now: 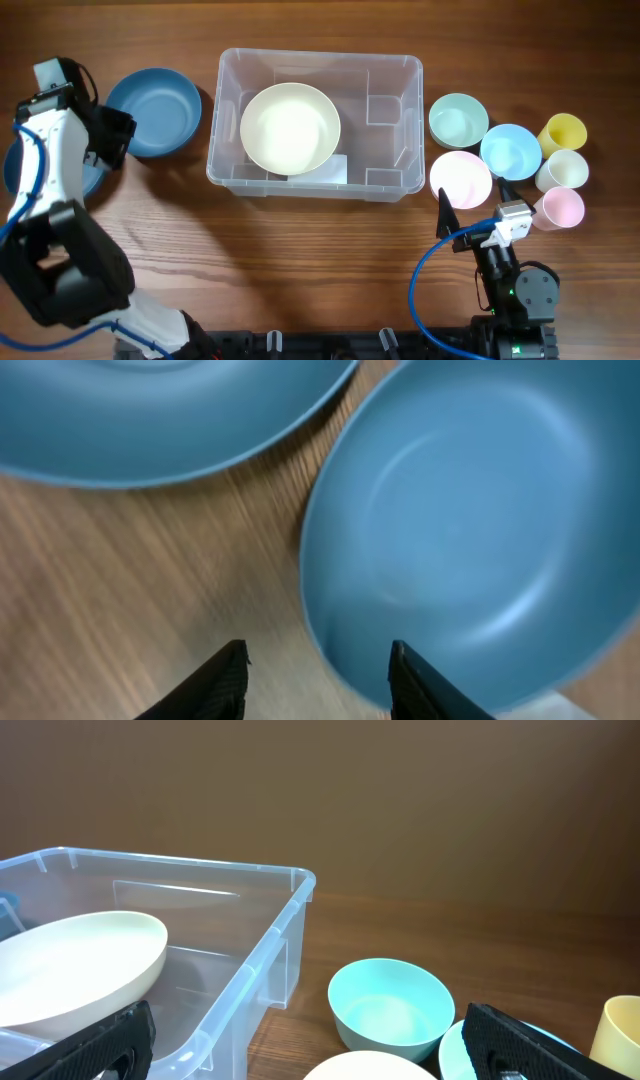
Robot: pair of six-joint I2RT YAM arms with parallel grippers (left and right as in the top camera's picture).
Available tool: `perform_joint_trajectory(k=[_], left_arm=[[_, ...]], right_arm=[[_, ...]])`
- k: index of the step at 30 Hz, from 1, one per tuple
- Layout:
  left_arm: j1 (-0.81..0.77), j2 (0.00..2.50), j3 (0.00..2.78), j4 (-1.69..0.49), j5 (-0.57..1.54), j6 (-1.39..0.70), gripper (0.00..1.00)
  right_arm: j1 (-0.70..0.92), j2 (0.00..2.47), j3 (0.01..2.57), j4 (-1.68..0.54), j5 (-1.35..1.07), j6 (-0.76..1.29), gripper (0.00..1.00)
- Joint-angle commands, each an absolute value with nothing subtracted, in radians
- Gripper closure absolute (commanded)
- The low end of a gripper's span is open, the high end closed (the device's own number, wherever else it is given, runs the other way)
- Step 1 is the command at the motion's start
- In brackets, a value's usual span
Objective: Pack container
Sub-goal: 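Grasp the rim of the right teal bowl with the left gripper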
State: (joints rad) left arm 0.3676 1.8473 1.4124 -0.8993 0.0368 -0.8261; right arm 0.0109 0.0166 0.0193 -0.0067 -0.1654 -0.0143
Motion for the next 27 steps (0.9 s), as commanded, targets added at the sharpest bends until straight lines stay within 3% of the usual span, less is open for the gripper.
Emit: perform_joint_trajectory(k=[1,16,21,22,27], left_arm=[[0.362,1.915,1.407,-0.869,0.06,-0.85,0.53],[0.362,1.974,1.407,-0.817,0.063,-0.85,0.54],[0.359,1.975,1.407,-0.818,0.063,-0.85,0.84],[0.356,1.975,1.407,-0.818,0.063,-0.85,0.85],[0.335,1.976,1.406,-0.817,0.059,-0.85,0.71]], right_arm=[[0.015,0.017,0.014,-0.004,-0.181,-0.026,0.0],[0.015,0.017,0.014,-0.004,-0.181,-0.026,0.0],[0.015,0.017,0.014,-0.004,-0.181,-0.026,0.0],[0.015,0.017,0.014,-0.004,-0.181,-0.025,0.0],[0.015,0.017,0.014,-0.004,-0.181,-0.025,0.0]])
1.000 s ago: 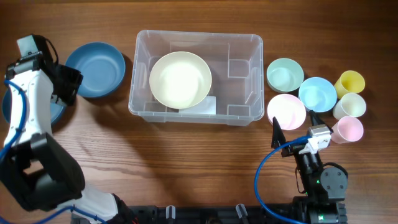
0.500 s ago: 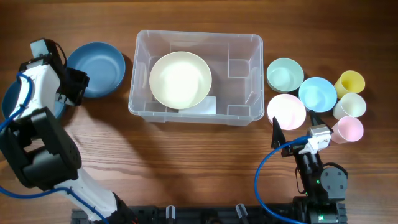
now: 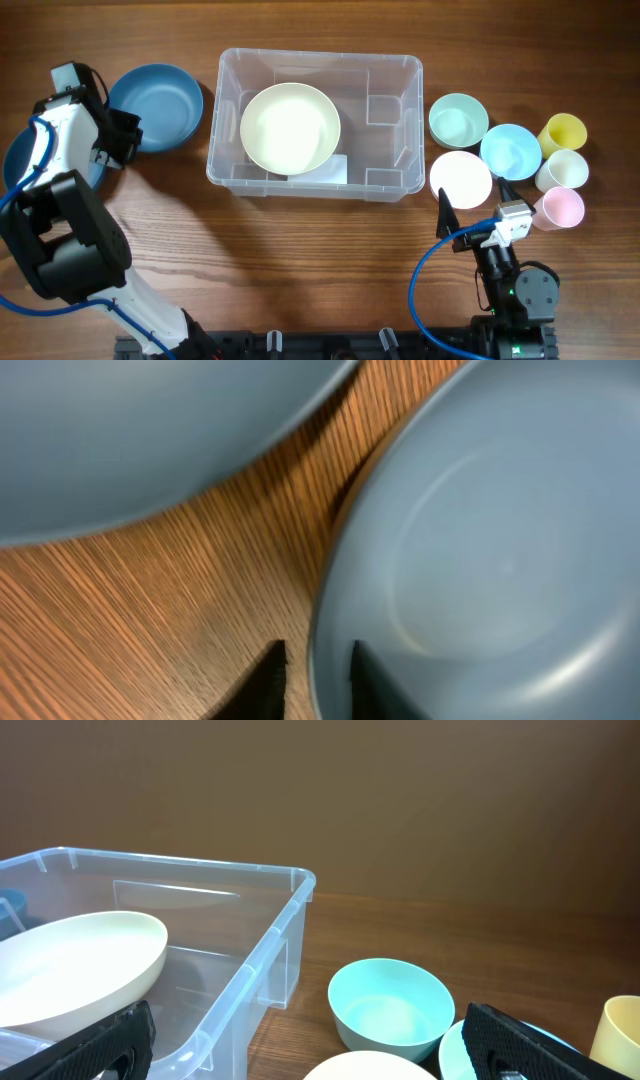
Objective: Pack container
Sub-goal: 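Grasp the rim of the right teal bowl with the left gripper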
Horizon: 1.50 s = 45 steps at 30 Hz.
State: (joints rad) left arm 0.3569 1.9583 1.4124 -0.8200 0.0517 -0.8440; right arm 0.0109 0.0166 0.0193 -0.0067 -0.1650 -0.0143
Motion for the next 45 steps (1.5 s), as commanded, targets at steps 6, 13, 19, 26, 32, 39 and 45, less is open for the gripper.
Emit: perform_joint_trajectory(k=[6,13,19,26,32,39,45], left_arm=[[0.312,1.977,1.406,-0.817,0.002,-0.85,0.7],[0.31,1.977,1.406,-0.823,-0.017,-0.849,0.66],[0.31,1.977,1.337,-0.761,-0.016,-0.85,0.62],[0.31,1.977,1.317,-0.725,-0.015,-0.849,0.87],[0.31,1.977,1.317,-0.729,-0.008,-0.845,0.96],[0.31,1.935,1.331,-0.741,-0.008,-0.844,0.96],[0.31,1.786,1.448,-0.815,-0.008,-0.788,0.96]], right_arm=[[0.015,0.017,0.014,-0.004,-0.181,-0.026,0.0],[0.015,0.017,0.014,-0.004,-0.181,-0.026,0.0],[0.015,0.017,0.014,-0.004,-0.181,-0.026,0.0],[0.015,0.017,0.014,-0.004,-0.181,-0.026,0.0],[0.015,0.017,0.014,-0.004,-0.181,-0.026,0.0],[0.015,0.017,0.014,-0.004,-0.181,-0.026,0.0],[0.015,0.017,0.014,-0.004,-0.181,-0.026,0.0]])
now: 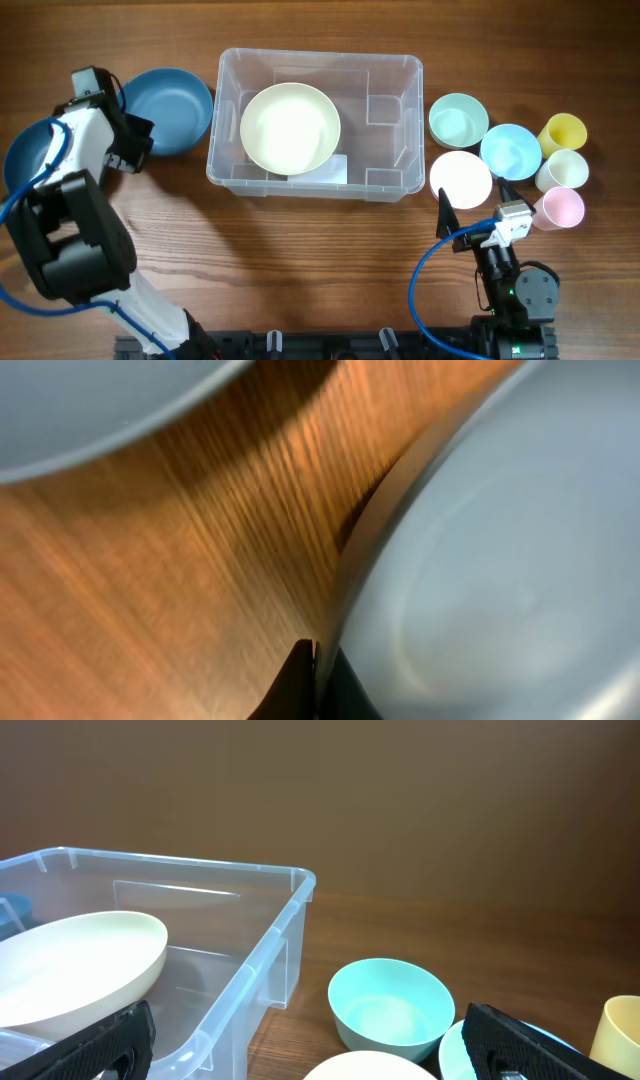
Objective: Pack container
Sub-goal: 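Grasp the rim of the right teal bowl with the left gripper, then carry the teal bowl with the left gripper onto the cream plate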
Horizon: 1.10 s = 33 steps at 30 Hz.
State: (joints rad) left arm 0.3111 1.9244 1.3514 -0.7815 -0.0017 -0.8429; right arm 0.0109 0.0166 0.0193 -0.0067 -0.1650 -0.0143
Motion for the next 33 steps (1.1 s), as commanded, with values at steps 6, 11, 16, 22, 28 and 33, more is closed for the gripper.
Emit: perform_joint_trajectory(k=[6,11,16,22,28,33], left_arm=[[0.309,1.554,1.504,-0.848,0.008,-0.738,0.96],[0.26,1.369,1.504,-0.857,0.07,-0.609,0.96],[0.105,1.279,1.504,-0.915,0.093,-0.477,0.96],[-0.11,1.32,1.504,-0.97,0.066,-0.448,0.96],[-0.295,1.477,1.504,-0.964,-0.021,-0.453,0.96],[-0.366,1.616,1.504,-0.959,-0.128,-0.462,0.96]], right_arm=[[0.015,0.017,0.014,-0.004,-0.181,-0.026,0.0],[0.015,0.017,0.014,-0.004,-0.181,-0.026,0.0],[0.015,0.017,0.014,-0.004,-0.181,-0.026,0.0],[0.015,0.017,0.014,-0.004,-0.181,-0.026,0.0],[0.015,0.017,0.014,-0.004,-0.181,-0.026,0.0],[0.015,0.017,0.014,-0.004,-0.181,-0.026,0.0]])
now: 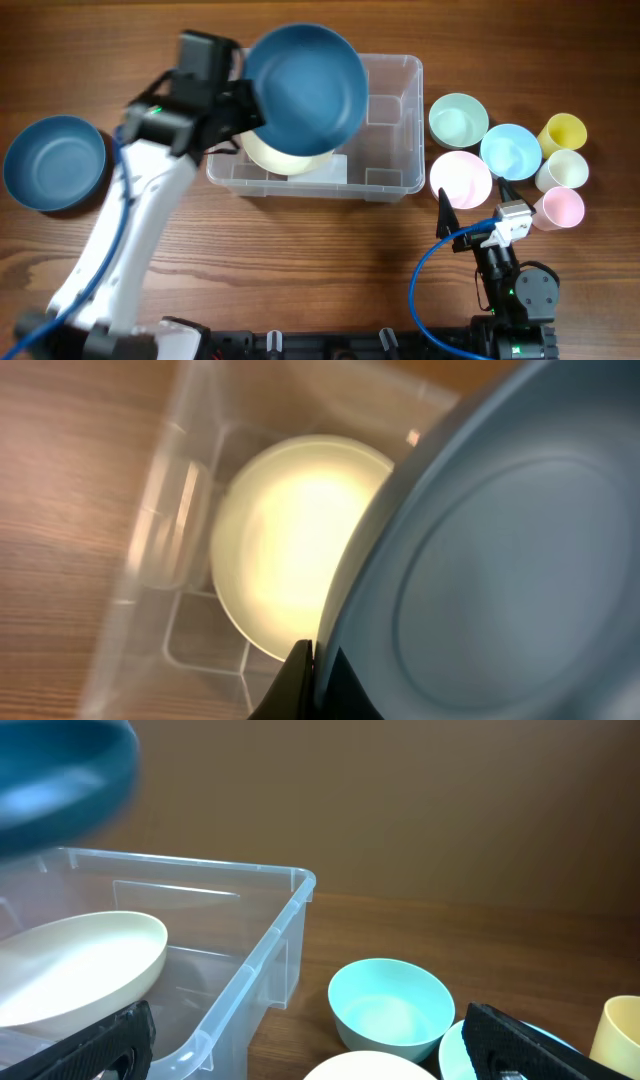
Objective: Pack container
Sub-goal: 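Carry the teal bowl with the left gripper onto the cream plate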
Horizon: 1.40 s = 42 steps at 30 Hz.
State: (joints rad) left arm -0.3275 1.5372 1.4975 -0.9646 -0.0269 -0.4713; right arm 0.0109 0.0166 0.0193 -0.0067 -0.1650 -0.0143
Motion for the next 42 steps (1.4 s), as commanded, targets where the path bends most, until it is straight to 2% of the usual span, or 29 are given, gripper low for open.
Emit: perform_joint_trajectory(k=[1,7,19,20,23,26,29,35,38,42], left_arm=[[-0.368,1.646,1.504,-0.962,-0.167,-0.492,0.96],[-0.345,1.744,1.504,-0.957,-0.196,-0.567,0.96],[-0.323,1.841,1.504,-0.934,-0.176,-0.556,0.96],[-0.323,1.835,1.505,-0.927,-0.169,-0.554,0.93],[-0.323,1.802,1.526,-0.933,-0.165,-0.554,0.63],[-0.322,1.746,1.562,-0.945,-0.166,-0.522,0.52],[-0.322,1.657,1.596,-0.961,-0.168,-0.501,0.47],[-0.283,1.473,1.61,-1.002,-0.23,-0.507,0.5],[-0.21,1.392,1.61,-1.053,-0.298,-0.541,0.53],[-0.041,1.336,1.61,-1.133,-0.301,-0.544,0.5]], right_arm=[[0.015,0.017,0.014,-0.004,-0.181,-0.026,0.0],[0.015,0.017,0.014,-0.004,-0.181,-0.026,0.0],[0.015,0.017,0.014,-0.004,-0.181,-0.026,0.0],[0.015,0.017,0.014,-0.004,-0.181,-0.026,0.0],[0.015,0.017,0.014,-0.004,-0.181,-0.026,0.0],[0.015,0.017,0.014,-0.004,-0.181,-0.026,0.0],[0.015,0.017,0.014,-0.004,-0.181,-0.026,0.0],[0.015,0.017,0.014,-0.004,-0.181,-0.026,0.0],[0.015,0.017,0.014,-0.004,-0.181,-0.026,0.0],[0.015,0.017,0.014,-0.004,-0.181,-0.026,0.0]])
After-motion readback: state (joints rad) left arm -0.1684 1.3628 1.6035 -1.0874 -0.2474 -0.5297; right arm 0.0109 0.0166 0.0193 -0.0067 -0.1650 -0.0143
